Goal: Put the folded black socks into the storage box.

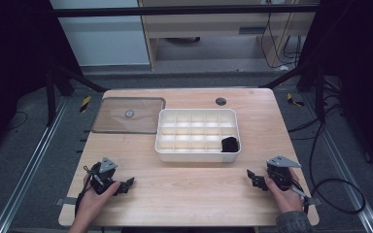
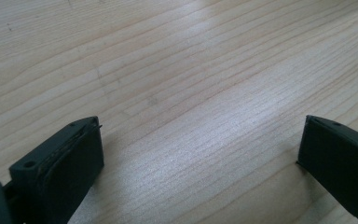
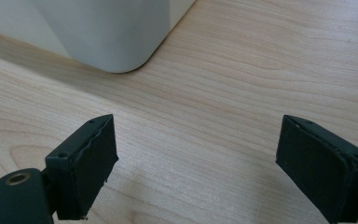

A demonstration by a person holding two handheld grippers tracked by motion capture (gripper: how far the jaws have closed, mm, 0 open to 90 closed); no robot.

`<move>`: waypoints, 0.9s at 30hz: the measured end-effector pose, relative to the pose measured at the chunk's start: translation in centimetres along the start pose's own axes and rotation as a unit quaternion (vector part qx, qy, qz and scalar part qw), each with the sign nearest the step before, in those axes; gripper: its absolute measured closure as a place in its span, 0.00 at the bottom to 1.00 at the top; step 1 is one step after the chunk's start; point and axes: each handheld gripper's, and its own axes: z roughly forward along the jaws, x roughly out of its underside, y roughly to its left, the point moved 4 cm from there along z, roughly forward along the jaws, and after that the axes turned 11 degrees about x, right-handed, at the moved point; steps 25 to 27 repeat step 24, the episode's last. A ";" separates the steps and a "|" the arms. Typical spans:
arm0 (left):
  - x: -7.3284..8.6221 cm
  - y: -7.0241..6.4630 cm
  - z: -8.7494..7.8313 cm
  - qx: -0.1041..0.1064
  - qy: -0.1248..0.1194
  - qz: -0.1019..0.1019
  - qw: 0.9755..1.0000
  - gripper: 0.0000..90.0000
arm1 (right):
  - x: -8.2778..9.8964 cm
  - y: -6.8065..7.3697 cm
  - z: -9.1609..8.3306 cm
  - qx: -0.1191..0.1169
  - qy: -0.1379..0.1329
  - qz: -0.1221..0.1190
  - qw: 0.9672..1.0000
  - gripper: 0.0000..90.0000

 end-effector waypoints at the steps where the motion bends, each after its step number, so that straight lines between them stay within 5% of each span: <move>1: 0.0 0.0 0.0 0.000 0.000 0.000 1.000 0.00 | 0.0 0.1 0.1 0.003 0.000 0.001 1.000 0.13; 16: -0.9 0.6 0.8 0.000 -0.002 -0.001 1.000 0.00 | 0.4 1.0 1.2 0.024 0.048 -0.022 0.998 0.08; 27: -1.1 0.9 0.9 0.004 0.001 0.004 1.000 0.00 | 0.4 1.6 1.2 0.041 0.053 -0.012 0.998 0.04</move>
